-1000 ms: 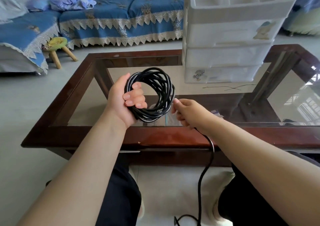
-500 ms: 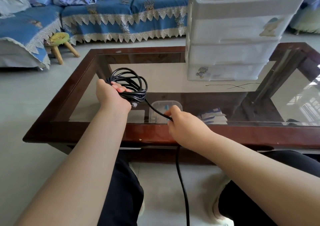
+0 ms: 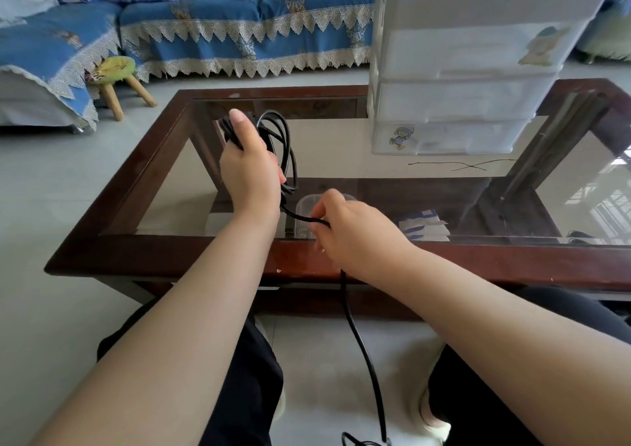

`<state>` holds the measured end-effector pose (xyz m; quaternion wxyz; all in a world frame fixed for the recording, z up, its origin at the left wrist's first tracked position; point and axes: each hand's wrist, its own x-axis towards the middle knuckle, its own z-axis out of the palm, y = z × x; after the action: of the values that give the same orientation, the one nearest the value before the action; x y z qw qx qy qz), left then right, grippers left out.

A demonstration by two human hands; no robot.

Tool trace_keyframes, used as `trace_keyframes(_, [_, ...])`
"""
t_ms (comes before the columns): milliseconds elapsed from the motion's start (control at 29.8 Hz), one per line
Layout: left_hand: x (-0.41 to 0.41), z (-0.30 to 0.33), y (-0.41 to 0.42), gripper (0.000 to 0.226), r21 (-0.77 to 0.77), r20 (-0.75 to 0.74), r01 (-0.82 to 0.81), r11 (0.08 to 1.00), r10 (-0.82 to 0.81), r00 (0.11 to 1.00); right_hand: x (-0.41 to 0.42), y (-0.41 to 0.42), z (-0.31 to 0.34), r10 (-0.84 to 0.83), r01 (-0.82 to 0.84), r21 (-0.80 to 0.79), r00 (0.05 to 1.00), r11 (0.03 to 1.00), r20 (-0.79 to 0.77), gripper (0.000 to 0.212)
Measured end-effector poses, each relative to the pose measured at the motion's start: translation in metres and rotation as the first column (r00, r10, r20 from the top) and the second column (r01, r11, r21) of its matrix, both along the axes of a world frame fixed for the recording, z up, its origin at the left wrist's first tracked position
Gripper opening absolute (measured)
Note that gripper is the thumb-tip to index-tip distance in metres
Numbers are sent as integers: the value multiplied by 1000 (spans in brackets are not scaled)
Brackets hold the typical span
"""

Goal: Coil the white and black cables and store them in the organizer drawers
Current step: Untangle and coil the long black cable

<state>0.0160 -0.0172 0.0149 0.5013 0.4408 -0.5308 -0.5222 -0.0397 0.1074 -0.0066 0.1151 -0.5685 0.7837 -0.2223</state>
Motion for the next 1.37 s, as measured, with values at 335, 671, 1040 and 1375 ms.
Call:
trace_keyframes(335, [-4,-9,11,62,-155,541,399,904,-260,800,-14,1,29,84,-56,-70,860,996,503,17])
trace_keyframes(671, [10,-8,17,84,447,224,753,482,-876,428,-41,-6,32,19,5,-86,960,996,280,27])
trace_keyframes(1040, [24,-2,7,72,454,-179,888,77,-968,176,-56,-11,36,58,6,-194,944,981,325,37])
trace_keyframes(1375, [32,3,-1,22,412,-351,887,211,-861,368,-72,-7,24,46,-112,29,608,993,792,64])
